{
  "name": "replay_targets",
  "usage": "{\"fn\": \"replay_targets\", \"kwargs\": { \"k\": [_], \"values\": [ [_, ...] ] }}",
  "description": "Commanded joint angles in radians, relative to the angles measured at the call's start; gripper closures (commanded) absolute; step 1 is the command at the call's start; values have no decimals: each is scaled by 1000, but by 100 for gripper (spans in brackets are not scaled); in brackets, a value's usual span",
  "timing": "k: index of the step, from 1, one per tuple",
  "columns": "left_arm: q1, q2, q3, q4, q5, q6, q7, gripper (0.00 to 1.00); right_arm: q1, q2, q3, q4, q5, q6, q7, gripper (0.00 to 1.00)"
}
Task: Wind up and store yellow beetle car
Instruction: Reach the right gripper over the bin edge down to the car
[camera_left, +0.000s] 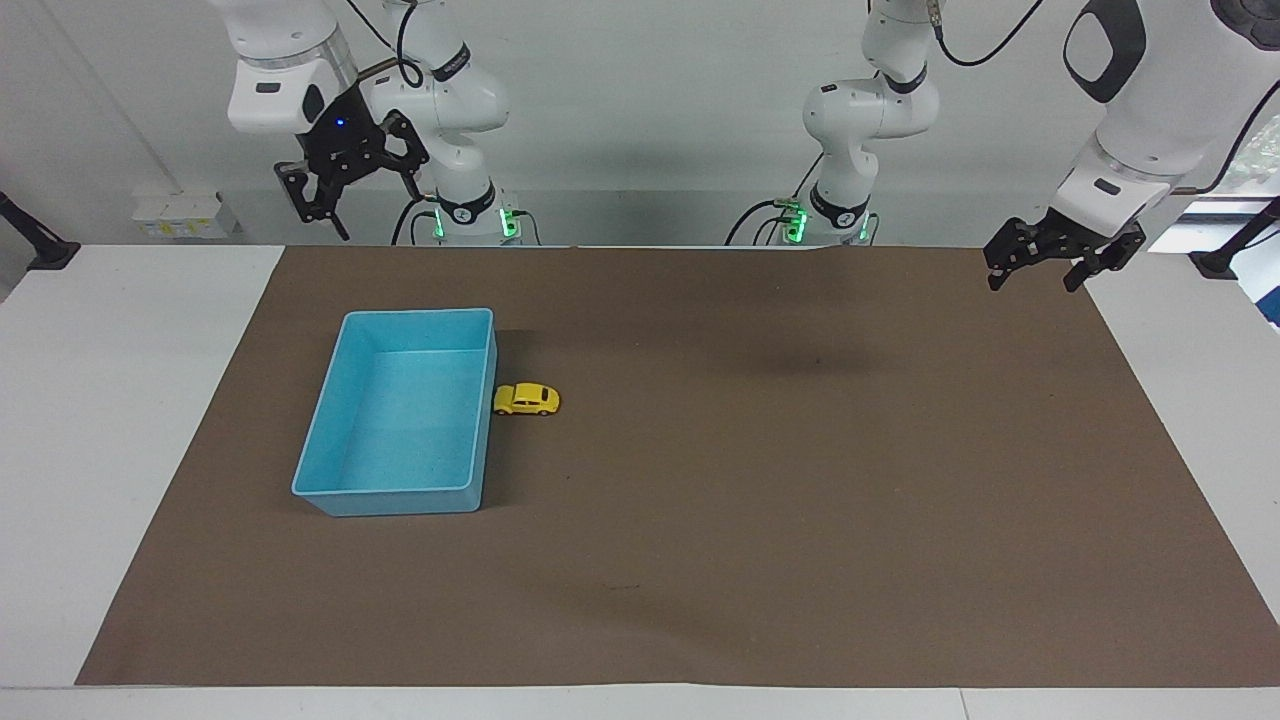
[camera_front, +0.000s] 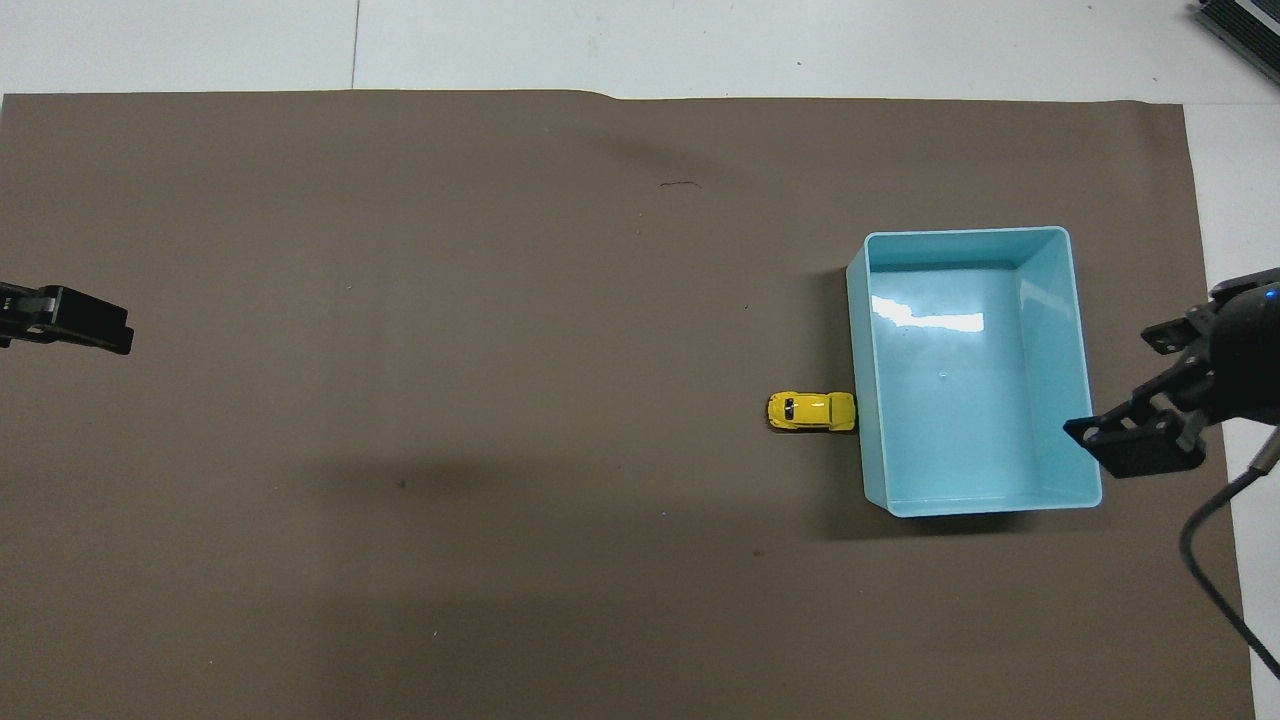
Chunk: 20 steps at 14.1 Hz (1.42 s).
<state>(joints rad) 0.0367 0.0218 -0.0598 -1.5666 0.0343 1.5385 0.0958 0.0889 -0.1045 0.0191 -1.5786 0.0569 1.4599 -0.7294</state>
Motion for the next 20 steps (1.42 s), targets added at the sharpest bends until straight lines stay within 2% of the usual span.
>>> {"fn": "replay_targets", "kwargs": {
  "k": [1, 3, 4, 7, 11, 14, 20],
  "values": [
    [-24, -16, 20, -21, -14, 20, -15, 0, 28, -38, 1, -87, 6, 69, -197, 0],
    [-116, -19, 104, -13, -14, 15, -16, 0, 37, -37, 2, -110, 6, 92, -255, 0],
    [-129, -20, 123, -12, -16, 17, -16, 0, 37, -35, 2, -125, 6, 118, -303, 0],
    [-120, -26, 121, -23, -16, 26, -22, 0, 54, -12, 2, -175, 6, 204, -425, 0],
    [-118, -25, 123, -13, -13, 15, -16, 0, 118, 69, 2, -204, -25, 281, -441, 0],
    [-126, -26, 123, -12, -14, 23, -24, 0, 121, 123, 2, -240, -28, 356, -476, 0],
    [-130, -26, 98, 29, -36, -44, -13, 0, 143, 149, 2, -363, -37, 511, -478, 0]
  ]
}}
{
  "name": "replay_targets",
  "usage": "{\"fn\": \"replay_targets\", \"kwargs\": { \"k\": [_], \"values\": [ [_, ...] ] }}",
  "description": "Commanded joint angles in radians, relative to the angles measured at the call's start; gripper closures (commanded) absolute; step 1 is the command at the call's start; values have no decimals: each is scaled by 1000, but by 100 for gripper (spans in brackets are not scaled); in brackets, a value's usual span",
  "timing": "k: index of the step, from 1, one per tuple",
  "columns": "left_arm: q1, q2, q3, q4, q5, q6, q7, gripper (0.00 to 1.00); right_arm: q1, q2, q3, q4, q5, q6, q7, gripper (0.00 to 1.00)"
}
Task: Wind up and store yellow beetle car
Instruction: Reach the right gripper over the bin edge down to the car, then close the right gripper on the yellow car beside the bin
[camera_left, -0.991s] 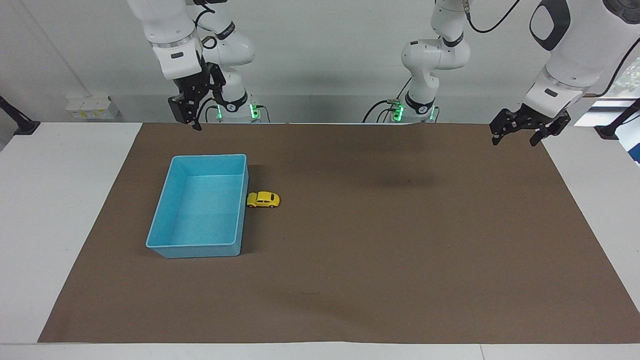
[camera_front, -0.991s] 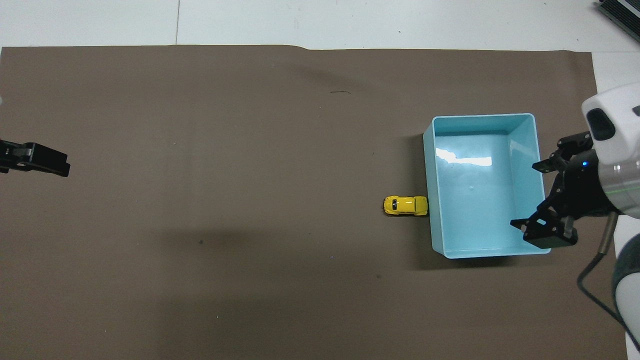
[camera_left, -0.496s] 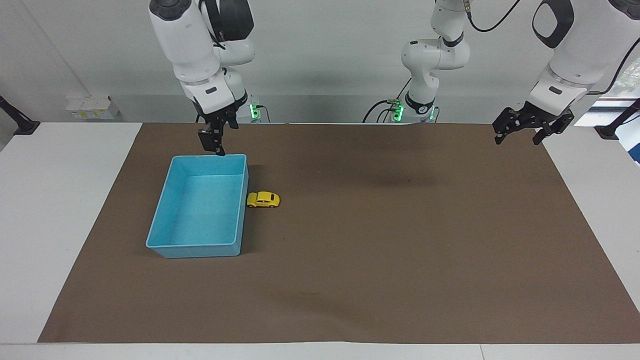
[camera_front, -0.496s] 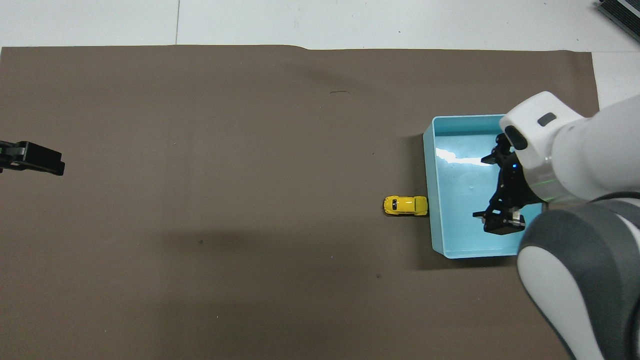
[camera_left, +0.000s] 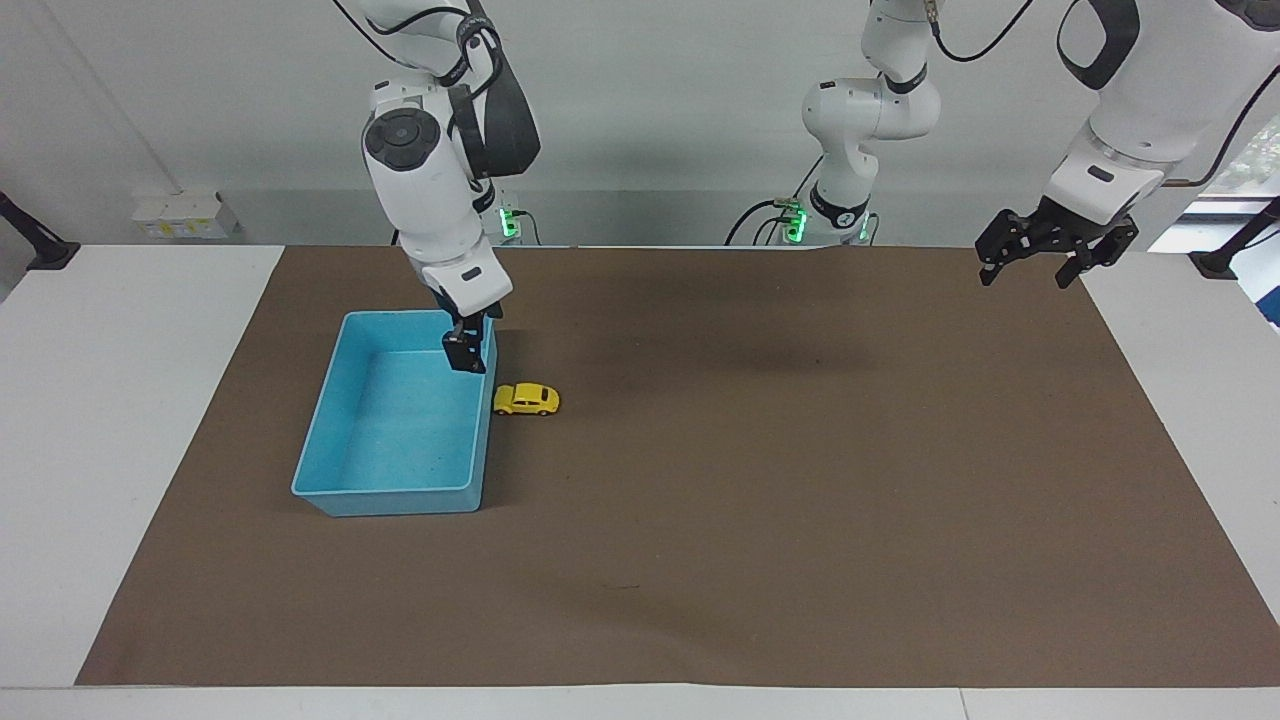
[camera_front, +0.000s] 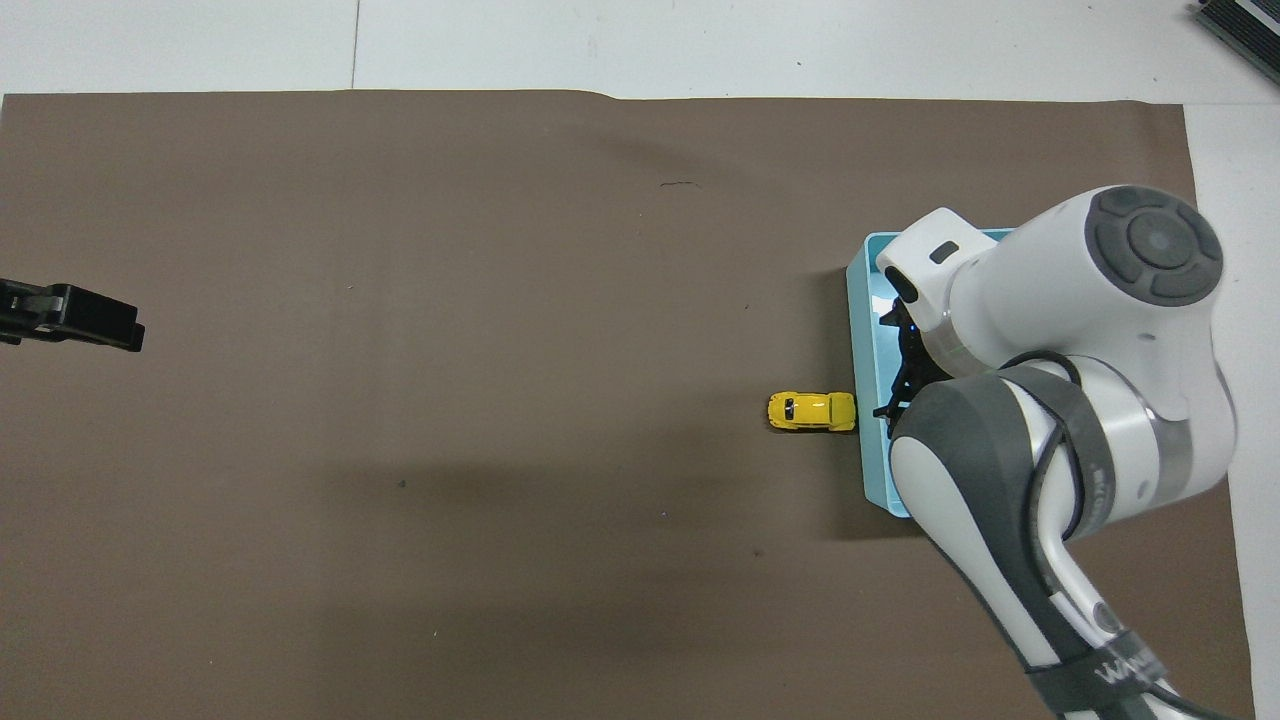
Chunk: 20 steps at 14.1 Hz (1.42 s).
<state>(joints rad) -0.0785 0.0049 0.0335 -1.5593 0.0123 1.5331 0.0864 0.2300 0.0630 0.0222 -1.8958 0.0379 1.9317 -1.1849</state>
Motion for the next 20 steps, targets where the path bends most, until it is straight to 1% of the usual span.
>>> {"fn": "replay_targets", "kwargs": {
  "k": [1, 2, 4, 6, 8, 9, 11, 15, 19, 20],
  "values": [
    [-11, -13, 6, 19, -17, -36, -5, 0, 3, -17, -1, -61, -20, 53, -22, 0],
    [-3, -20, 8, 15, -17, -37, -1, 0, 3, -14, -1, -74, -20, 62, -22, 0],
    [0, -22, 14, 15, -15, -37, -5, 0, 50, 15, -1, -97, -21, 113, -22, 0],
    [0, -22, 16, 15, -15, -37, -7, 0, 54, 24, -1, -135, -24, 174, -21, 0],
    [0, -22, 16, 15, -15, -37, -7, 0, 54, 32, -1, -151, -24, 187, -19, 0],
    [-1, -22, 16, 15, -15, -37, -5, 0, 55, 44, -1, -163, -27, 214, -19, 0],
    [-1, -22, 16, 15, -15, -37, -7, 0, 68, 44, -1, -218, -32, 301, -18, 0],
    [-1, -22, 16, 15, -15, -37, -7, 0, 74, 60, -1, -236, -33, 329, -16, 0],
    [-1, -22, 16, 15, -15, -37, -7, 0, 92, 64, -1, -336, -33, 484, -16, 0],
    [0, -22, 16, 15, -15, -37, -7, 0, 92, 67, -1, -344, -35, 496, -18, 0]
  ]
}}
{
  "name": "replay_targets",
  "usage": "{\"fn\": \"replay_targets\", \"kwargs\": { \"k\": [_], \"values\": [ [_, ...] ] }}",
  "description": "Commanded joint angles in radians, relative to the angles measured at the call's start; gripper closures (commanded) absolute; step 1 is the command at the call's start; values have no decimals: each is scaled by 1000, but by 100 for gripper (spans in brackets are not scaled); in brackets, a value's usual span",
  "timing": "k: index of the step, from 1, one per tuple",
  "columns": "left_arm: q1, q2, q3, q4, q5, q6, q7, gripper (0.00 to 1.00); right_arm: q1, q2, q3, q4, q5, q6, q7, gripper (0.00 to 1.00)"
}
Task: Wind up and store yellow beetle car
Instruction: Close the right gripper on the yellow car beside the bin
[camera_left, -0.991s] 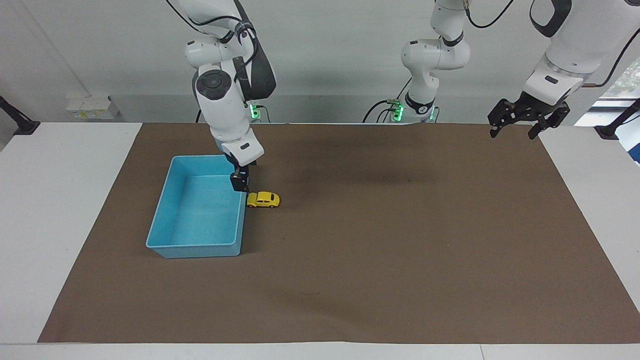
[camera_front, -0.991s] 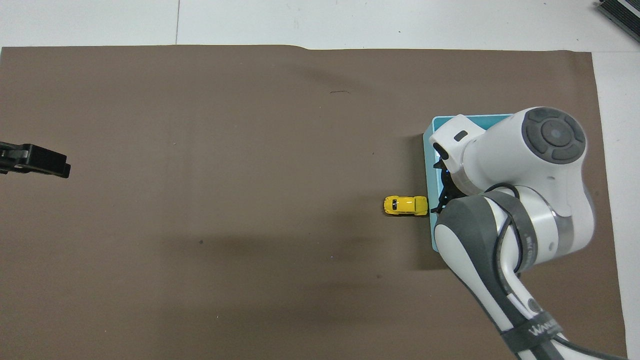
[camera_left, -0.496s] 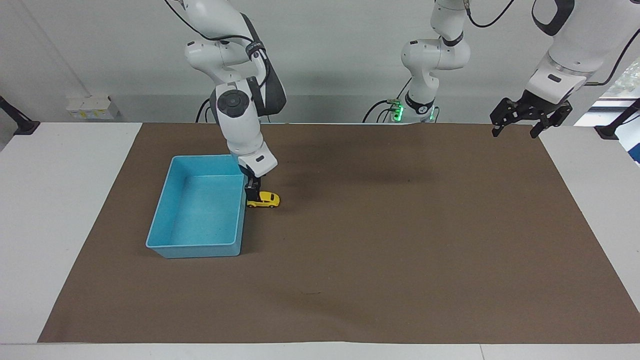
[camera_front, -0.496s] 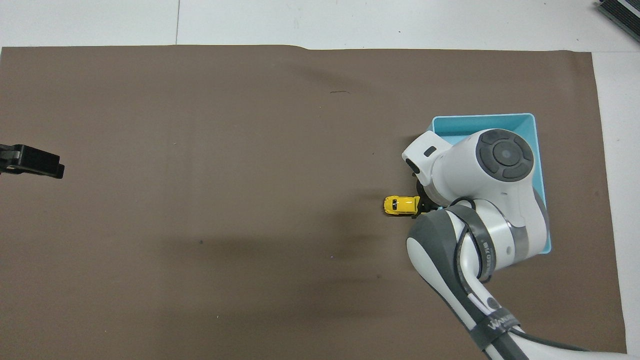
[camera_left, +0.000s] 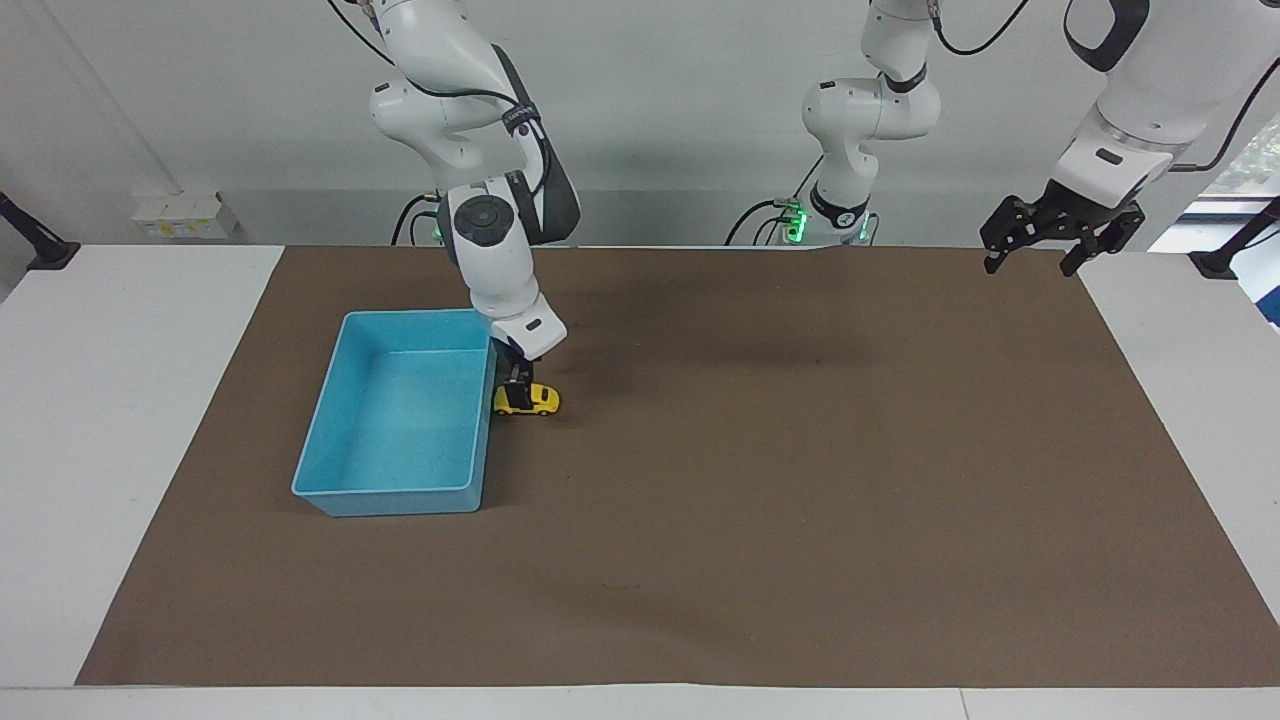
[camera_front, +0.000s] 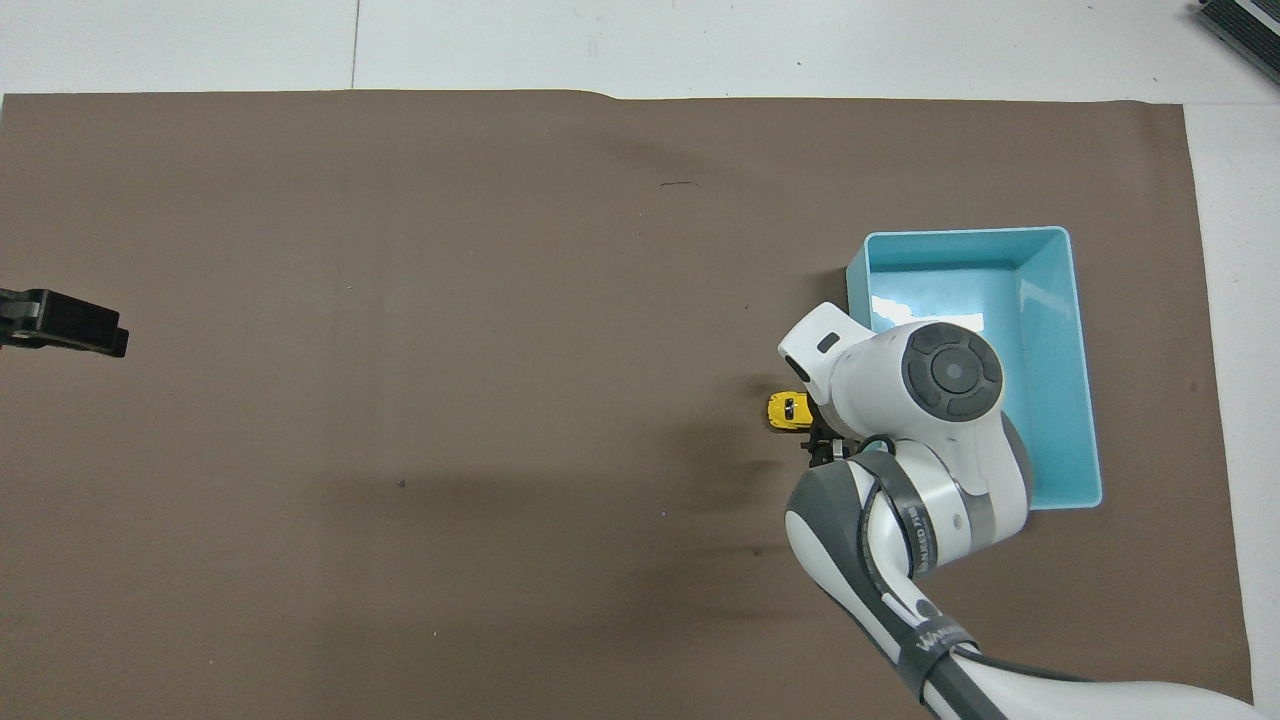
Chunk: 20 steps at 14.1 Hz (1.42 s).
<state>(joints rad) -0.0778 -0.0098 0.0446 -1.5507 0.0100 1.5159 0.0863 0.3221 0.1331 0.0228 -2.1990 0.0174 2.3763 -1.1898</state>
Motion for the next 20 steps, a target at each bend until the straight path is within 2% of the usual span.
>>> {"fn": "replay_targets", "kwargs": {
  "k": [1, 15, 18, 19, 20],
  "values": [
    [0, -7, 5, 6, -13, -20, -5, 0, 0, -1, -1, -41, -14, 52, -17, 0],
    [0, -7, 6, 6, -13, -20, -7, 0, -9, 5, -3, -45, -28, 58, -20, 0],
    [-2, -7, 6, 6, -13, -20, -5, 0, -2, 20, -1, -51, -28, 93, -17, 0],
    [0, -7, 5, 6, -13, -20, -5, 0, -2, 23, -1, -54, -28, 93, -17, 2],
    [0, -7, 6, 6, -13, -20, -7, 0, -3, 23, -1, -56, -28, 93, -19, 10]
  ]
}}
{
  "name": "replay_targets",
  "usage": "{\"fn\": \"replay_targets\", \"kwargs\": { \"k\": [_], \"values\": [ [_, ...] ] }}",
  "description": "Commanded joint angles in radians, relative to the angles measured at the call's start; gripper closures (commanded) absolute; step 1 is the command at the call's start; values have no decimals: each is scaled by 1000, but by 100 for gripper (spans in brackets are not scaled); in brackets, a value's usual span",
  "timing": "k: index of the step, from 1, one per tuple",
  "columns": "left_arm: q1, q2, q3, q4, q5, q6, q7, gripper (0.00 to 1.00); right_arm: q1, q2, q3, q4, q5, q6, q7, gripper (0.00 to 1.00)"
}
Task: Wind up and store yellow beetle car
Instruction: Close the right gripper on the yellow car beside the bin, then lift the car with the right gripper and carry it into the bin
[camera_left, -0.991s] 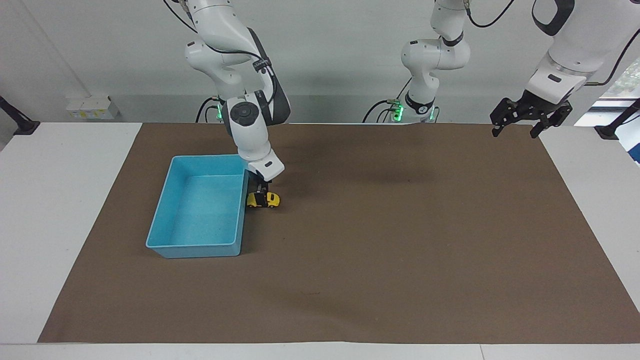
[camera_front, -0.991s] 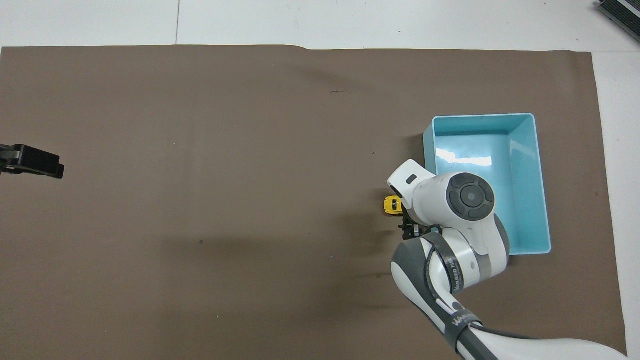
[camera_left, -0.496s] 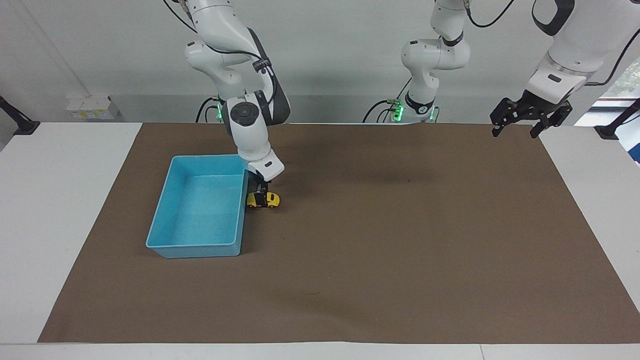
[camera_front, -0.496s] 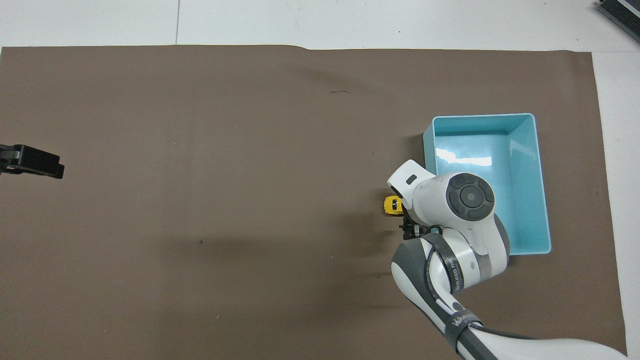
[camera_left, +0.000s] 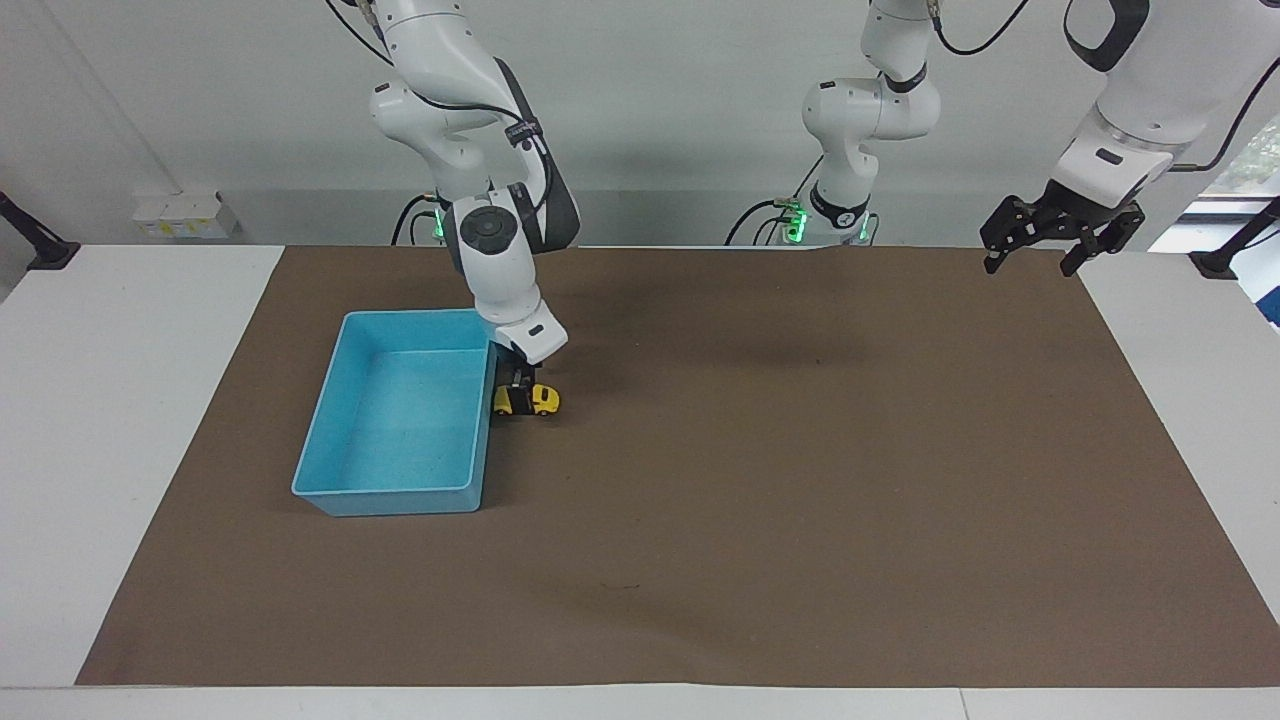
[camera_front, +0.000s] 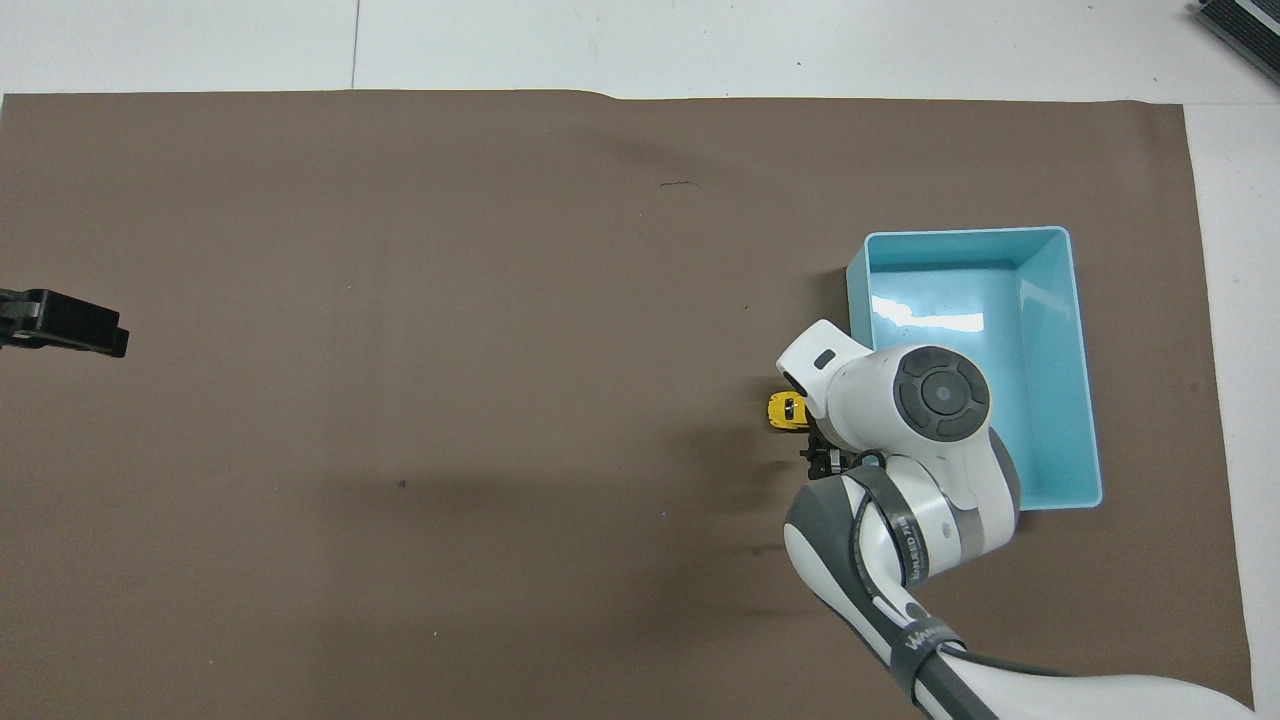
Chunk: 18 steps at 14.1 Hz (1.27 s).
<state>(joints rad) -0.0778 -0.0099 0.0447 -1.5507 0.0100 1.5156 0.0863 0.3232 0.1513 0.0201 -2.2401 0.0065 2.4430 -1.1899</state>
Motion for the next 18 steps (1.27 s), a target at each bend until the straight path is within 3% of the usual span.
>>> {"fn": "replay_targets", "kwargs": {
  "k": [1, 3, 4, 5, 9, 15, 18],
  "values": [
    [0, -7, 4, 6, -13, -20, -7, 0, -3, 4, 1, -15, -17, 27, -19, 17],
    [-2, -7, 4, 6, -13, -20, -5, 0, -6, 5, 1, -15, -19, 27, -22, 26],
    [0, -7, 4, 6, -13, -20, -7, 0, -6, 5, 1, -15, -20, 27, -23, 37],
    [-2, -7, 4, 6, -13, -20, -7, 0, -9, 5, 1, -15, -20, 25, -25, 56],
    [0, -7, 4, 6, -13, -20, -7, 0, -3, 19, 1, 13, -19, 21, 9, 95],
    [-2, -7, 4, 6, -13, -20, -7, 0, 40, 85, 1, 181, -17, -87, 115, 99],
    [-2, -7, 4, 6, -13, -20, -7, 0, 71, 82, 1, 214, -17, -102, 144, 99]
  ]
}}
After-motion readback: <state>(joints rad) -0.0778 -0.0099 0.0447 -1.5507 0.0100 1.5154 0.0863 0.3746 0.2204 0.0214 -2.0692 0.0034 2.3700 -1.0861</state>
